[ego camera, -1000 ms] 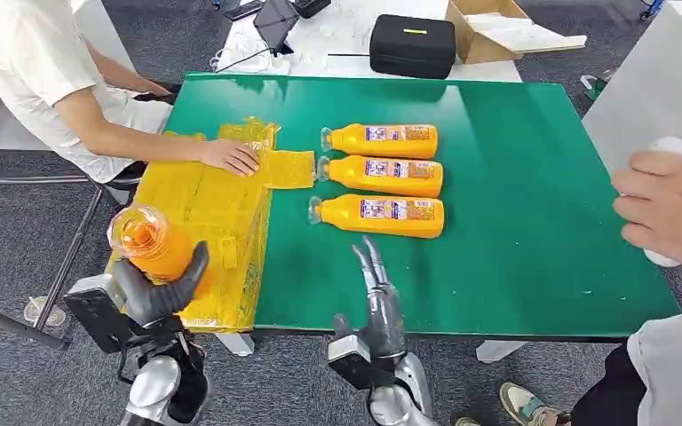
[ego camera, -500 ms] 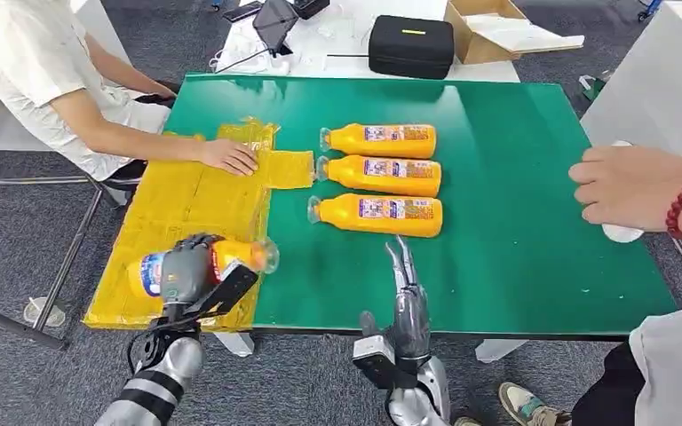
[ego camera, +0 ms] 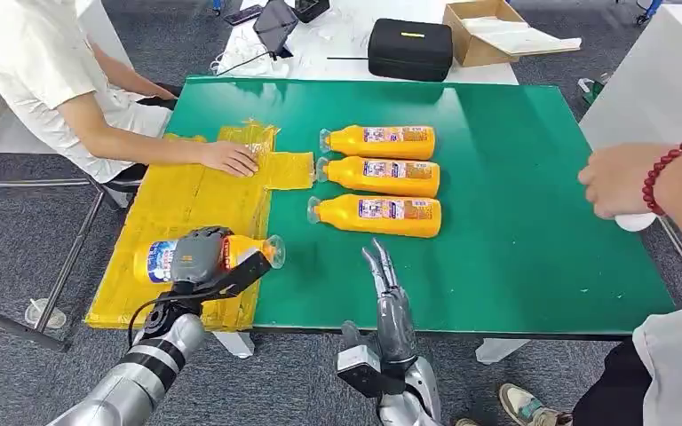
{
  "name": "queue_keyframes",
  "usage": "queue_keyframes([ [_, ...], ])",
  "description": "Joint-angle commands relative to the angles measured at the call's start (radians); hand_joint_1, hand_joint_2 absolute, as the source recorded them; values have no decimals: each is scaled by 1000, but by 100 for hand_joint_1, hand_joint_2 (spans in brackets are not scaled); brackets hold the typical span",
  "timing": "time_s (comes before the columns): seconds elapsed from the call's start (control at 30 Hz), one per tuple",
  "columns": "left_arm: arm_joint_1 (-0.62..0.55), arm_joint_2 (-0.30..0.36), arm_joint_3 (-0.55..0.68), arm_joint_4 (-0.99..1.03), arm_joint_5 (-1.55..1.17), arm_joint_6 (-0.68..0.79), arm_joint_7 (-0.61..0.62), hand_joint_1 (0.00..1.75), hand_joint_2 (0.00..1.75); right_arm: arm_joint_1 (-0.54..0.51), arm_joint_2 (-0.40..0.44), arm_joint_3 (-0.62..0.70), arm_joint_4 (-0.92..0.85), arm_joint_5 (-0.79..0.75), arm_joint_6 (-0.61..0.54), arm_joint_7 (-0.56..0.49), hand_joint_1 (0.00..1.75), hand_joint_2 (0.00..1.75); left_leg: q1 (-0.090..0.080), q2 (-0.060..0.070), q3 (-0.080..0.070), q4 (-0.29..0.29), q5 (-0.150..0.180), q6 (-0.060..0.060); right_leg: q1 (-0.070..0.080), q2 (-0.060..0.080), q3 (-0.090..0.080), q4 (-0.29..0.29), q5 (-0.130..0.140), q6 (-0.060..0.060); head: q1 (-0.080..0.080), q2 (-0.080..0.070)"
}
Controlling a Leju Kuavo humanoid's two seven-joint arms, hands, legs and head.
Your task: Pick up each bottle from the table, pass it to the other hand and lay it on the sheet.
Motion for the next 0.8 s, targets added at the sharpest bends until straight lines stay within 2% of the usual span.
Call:
queue_keyframes([
  [0.03, -49, 7, -9, 134, 54, -165, 3, 0, 175, -48, -19, 28, 66, 1, 1, 0, 0, 0, 1, 2, 4, 0, -2, 0, 2, 3, 3, -1, -1, -2, 0, 0],
  [0.17, -61, 11, -14, 150, 70, -290, 12, 0, 175, -55, -21, 43, 78, -5, 1, 0, 0, 0, 1, 4, 4, 0, -2, -1, 2, 4, 3, -1, -1, -2, 0, 0],
  [0.33, -65, 2, 2, 160, 103, -372, 35, 0, 175, -49, -20, 24, 73, -4, 1, 0, 0, 0, 1, 0, 5, 0, -1, 0, 1, 0, 6, -1, -1, -2, 0, 0],
  [0.37, -65, 3, -3, 158, 105, -399, 38, 0, 0, -48, -21, 23, 70, 0, 1, 0, 0, 0, 0, -2, 4, -1, 0, 0, 0, -2, 6, -1, -1, -1, 0, 0],
  [0.43, -67, 13, -21, 164, 103, -467, 28, 0, 0, -54, -20, 29, 79, -7, 1, 0, 0, 0, 0, -2, 5, -1, 0, 0, 0, -2, 7, -1, -1, -1, 0, 0],
  [0.67, -64, 25, -33, 162, 102, -495, 21, 0, 0, -59, -18, 32, 84, -7, 1, 0, 0, 0, 1, -1, 10, -2, 0, 0, 1, -1, 12, -2, -2, -3, 0, 0],
  [0.8, -51, 27, -24, 132, 135, -497, -28, 0, 0, -56, -13, 34, 80, -3, 1, 0, 0, 0, 0, 0, 11, -2, 1, 0, 0, 0, 13, -2, -1, -3, 0, 0],
])
